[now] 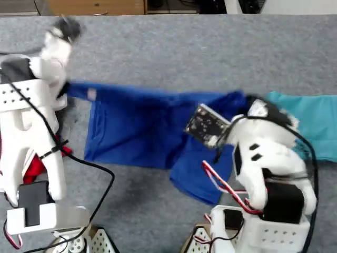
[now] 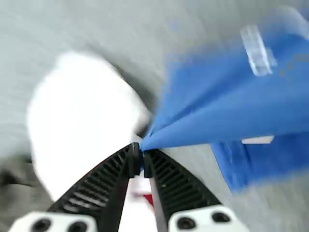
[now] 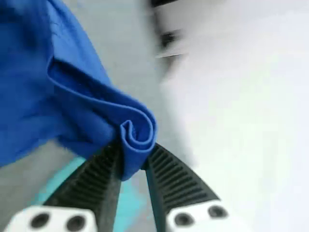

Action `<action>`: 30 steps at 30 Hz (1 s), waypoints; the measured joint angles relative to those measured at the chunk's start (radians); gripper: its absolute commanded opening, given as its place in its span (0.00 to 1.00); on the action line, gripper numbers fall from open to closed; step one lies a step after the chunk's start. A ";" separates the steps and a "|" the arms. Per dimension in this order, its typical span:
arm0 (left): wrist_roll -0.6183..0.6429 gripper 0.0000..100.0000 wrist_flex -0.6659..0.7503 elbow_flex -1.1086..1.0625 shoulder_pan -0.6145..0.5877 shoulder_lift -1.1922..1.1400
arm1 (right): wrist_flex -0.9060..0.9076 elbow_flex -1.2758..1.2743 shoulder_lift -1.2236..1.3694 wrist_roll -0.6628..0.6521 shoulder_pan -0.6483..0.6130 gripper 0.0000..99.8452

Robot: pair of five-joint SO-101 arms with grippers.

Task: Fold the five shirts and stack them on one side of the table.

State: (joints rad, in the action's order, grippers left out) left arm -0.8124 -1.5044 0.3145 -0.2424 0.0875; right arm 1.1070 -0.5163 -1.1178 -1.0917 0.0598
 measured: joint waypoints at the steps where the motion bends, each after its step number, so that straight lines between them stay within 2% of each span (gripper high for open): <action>1: 0.023 0.02 0.000 0.080 0.000 0.000 | -0.068 0.006 0.000 0.000 0.011 0.00; 6: 0.084 0.02 0.017 0.462 0.020 0.002 | -0.393 0.009 0.000 0.000 0.084 0.00; 14: 0.086 0.02 0.083 0.832 0.041 0.003 | -0.569 0.101 0.044 0.000 0.193 0.00; 19: 0.055 0.02 0.068 0.907 0.041 0.003 | -0.634 0.229 0.112 0.000 0.198 0.00; 30: -0.104 0.02 -0.166 0.914 0.041 0.114 | -0.655 0.701 0.382 0.000 0.199 0.00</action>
State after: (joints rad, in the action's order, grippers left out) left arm -0.9168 -1.6701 1.2290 -0.2010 0.2010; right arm 0.4519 0.1849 -0.7357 -1.0917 0.2593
